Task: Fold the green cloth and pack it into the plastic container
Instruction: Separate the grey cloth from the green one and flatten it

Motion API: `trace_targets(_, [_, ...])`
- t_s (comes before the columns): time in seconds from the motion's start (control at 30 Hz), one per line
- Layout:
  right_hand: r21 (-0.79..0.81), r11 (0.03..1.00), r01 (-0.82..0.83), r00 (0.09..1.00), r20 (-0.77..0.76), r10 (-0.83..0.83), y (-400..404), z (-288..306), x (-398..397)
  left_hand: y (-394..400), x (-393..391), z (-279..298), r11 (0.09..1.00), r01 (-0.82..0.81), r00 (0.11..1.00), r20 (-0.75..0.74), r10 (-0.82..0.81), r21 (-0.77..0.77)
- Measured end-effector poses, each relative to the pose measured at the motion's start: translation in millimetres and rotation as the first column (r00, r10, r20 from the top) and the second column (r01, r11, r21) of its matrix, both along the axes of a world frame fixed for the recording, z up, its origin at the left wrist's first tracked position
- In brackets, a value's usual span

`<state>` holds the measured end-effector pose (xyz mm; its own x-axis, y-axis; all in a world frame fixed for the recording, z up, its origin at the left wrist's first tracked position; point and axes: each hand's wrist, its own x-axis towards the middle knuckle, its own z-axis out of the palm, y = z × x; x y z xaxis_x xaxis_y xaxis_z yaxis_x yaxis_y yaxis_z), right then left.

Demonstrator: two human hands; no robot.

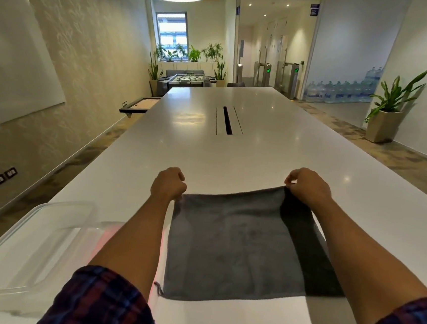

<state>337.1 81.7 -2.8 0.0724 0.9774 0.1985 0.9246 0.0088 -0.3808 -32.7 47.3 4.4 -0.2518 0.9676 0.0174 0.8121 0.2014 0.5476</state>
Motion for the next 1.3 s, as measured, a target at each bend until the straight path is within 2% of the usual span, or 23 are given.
trace_targets(0.07, [0.113, 0.993, -0.028, 0.970, 0.243, -0.001, -3, -11, -7, -6, 8, -8, 0.997, 0.015, 0.998, -0.065, -0.010, 0.079])
trace_targets(0.1, [0.161, 0.984, -0.082, 0.962, 0.272, 0.036, -5, -15, -13, -9, 13, -11, 0.992, 0.048, 0.994, -0.103, -0.036, 0.113])
trace_targets(0.17, [0.123, 0.959, -0.254, 0.958, 0.169, 0.232, -10, -19, -28, -13, 24, -20, 0.978, 0.141, 0.979, -0.168, -0.114, 0.156])
trace_targets(0.27, [-0.079, 0.849, -0.522, 0.853, -0.039, 0.521, -20, -28, -54, -20, 46, -33, 0.952, 0.268, 0.945, -0.233, -0.229, 0.151])
trace_targets(0.37, [-0.167, 0.782, -0.601, 0.800, -0.137, 0.585, -28, -45, -72, -28, 71, -50, 0.933, 0.334, 0.916, -0.278, -0.289, 0.133])
trace_targets(0.47, [-0.221, 0.760, -0.612, 0.787, -0.069, 0.614, -32, -64, -79, -30, 86, -72, 0.915, 0.401, 0.894, -0.205, -0.399, -0.033])
trace_targets(0.53, [-0.252, 0.758, -0.601, 0.782, 0.007, 0.623, -33, -77, -77, -32, 86, -85, 0.894, 0.425, 0.862, -0.239, -0.448, -0.140])
trace_targets(0.67, [-0.247, 0.838, -0.486, 0.841, 0.129, 0.525, -31, -91, -60, -35, 77, -100, 0.900, 0.430, 0.846, -0.314, -0.430, -0.073])
trace_targets(0.83, [-0.218, 0.941, -0.259, 0.947, 0.136, 0.293, -28, -95, -20, -37, 65, -104, 0.921, 0.387, 0.870, -0.314, -0.381, -0.045])
trace_targets(0.97, [-0.215, 0.972, -0.098, 0.980, 0.152, 0.132, -32, -96, 9, -38, 58, -103, 0.926, 0.374, 0.877, -0.307, -0.369, -0.046])
trace_targets(1.17, [-0.228, 0.971, -0.069, 0.983, 0.152, 0.105, -40, -95, 19, -44, 49, -103, 0.952, 0.295, 0.900, -0.312, -0.305, -0.081])
trace_targets(1.3, [-0.198, 0.979, -0.038, 0.967, 0.239, 0.086, -43, -90, 10, -48, 52, -102, 0.963, 0.246, 0.897, -0.350, -0.269, -0.111])
